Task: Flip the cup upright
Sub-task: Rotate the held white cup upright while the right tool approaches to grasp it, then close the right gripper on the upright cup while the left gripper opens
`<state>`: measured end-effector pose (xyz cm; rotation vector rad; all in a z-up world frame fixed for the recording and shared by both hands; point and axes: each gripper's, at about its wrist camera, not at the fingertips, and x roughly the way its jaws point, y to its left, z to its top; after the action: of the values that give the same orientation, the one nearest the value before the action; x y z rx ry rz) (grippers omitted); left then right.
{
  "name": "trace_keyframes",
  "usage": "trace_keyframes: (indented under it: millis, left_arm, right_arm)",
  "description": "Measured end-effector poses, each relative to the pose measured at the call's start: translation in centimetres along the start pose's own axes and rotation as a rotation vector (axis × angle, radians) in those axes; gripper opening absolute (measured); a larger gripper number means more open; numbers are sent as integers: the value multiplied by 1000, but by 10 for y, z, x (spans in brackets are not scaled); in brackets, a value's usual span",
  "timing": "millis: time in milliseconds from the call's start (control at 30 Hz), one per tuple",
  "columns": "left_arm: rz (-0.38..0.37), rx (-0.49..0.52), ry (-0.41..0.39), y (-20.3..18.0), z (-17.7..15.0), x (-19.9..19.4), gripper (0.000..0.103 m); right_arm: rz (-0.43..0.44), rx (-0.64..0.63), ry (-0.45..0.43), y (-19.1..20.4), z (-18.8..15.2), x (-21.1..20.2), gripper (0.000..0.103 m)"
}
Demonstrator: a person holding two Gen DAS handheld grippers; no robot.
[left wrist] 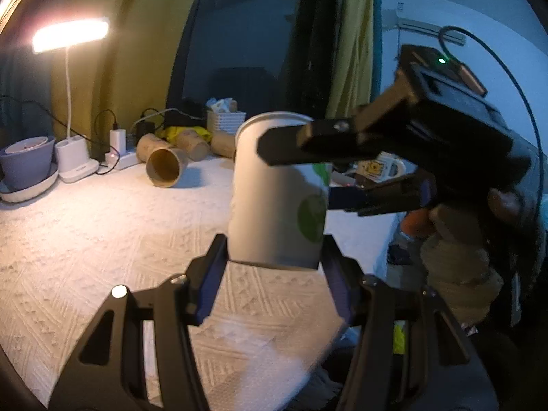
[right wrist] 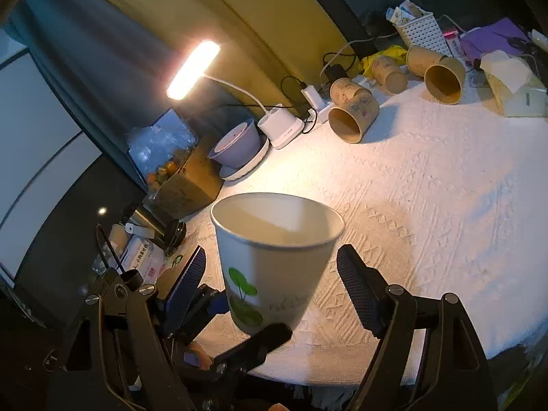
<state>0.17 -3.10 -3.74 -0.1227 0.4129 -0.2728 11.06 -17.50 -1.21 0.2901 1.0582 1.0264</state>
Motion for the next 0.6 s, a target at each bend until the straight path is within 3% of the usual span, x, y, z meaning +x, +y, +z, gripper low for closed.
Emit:
trace_keyframes:
  millis: [167, 300, 500, 600]
  left_arm:
    - [-17, 6, 11, -2, -3, -1, 56]
    - [-19, 3, 31, 1, -4, 2, 56]
    - [-12, -1, 77, 4, -5, 7, 58]
    - [9, -15, 98, 9, -7, 9, 69]
  right_arm:
    - [13, -1, 12, -2, 3, 5, 82]
    - [1, -20, 20, 1, 3, 9, 70]
    - [-5, -26, 35, 0, 3, 16, 69]
    - [-20, -35, 31, 0, 6, 18, 69]
